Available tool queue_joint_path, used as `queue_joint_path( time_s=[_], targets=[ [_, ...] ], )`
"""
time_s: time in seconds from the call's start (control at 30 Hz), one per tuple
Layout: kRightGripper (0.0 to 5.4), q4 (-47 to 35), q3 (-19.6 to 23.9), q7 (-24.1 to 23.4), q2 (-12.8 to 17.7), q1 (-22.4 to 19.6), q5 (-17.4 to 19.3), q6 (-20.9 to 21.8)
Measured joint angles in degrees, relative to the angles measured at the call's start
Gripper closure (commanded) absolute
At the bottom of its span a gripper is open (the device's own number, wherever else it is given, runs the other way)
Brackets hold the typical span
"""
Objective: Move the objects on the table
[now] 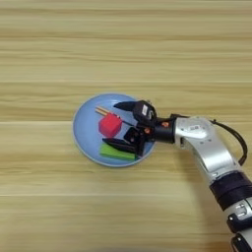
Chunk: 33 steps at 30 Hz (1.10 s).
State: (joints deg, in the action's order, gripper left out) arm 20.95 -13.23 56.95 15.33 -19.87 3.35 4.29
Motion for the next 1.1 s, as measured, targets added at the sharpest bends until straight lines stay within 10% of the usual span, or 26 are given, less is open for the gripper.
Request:
queue_joint_path(
  time_s=[0.47,1.1],
  targets=[
    [0.02,1.42,-0.82,-0.29,-0.40,-0.08,-1.63,-0.01],
    [2.17,2.46,-1.13,-0.58,-0.80,-0.81,-2.62,-0.10]
  ],
)
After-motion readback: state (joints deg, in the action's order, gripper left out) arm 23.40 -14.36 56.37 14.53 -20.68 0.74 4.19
